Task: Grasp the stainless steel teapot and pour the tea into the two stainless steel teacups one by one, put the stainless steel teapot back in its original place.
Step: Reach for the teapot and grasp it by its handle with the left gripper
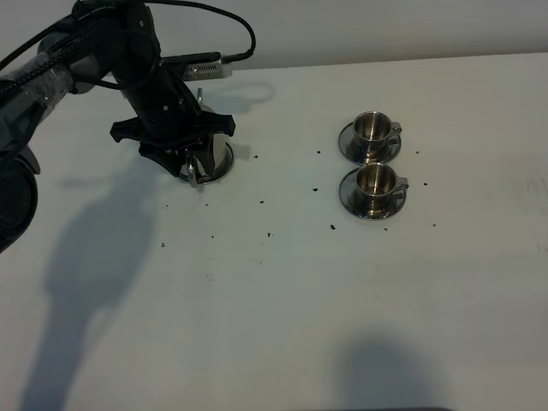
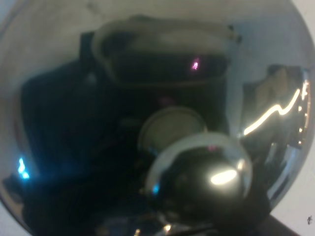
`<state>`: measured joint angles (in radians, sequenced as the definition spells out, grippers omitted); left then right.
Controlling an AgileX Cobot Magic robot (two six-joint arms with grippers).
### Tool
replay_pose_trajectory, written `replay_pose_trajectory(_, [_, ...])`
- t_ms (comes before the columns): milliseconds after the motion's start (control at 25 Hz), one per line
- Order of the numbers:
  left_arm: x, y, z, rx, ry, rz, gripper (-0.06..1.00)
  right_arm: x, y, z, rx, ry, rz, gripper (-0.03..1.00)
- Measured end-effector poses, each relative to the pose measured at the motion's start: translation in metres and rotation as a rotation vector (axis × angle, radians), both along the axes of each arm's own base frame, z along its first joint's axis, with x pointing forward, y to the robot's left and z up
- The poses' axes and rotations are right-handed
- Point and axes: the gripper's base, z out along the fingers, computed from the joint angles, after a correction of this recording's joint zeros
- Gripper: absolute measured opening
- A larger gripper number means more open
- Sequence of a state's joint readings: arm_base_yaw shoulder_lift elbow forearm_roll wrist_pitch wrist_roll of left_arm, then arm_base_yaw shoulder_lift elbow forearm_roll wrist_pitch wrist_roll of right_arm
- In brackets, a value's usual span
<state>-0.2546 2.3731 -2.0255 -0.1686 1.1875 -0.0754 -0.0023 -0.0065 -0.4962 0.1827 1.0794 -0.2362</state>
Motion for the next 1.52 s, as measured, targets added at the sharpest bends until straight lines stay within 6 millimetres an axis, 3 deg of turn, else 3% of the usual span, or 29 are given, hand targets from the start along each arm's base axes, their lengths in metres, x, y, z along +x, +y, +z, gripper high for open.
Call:
replay_pose_trajectory(360, [0.0001, -0.0002, -0.0014, -0.001, 0.005, 0.007, 0.49, 0.0, 0.0, 0.0, 0.0, 0.0, 0.0, 0.42])
replay_pose_trajectory(880, [0.0002, 0.0003, -0.0014, -0.001, 0.005, 0.013, 0.23, 0.0, 0.0, 0.0, 0.0, 0.0, 0.0, 0.42])
replay_pose_trajectory(1520, [0.0001, 0.0003, -0.0004, -0.002, 0.0, -0.007, 0.22, 0.0, 0.0, 0.0, 0.0, 0.0, 0.0, 0.42])
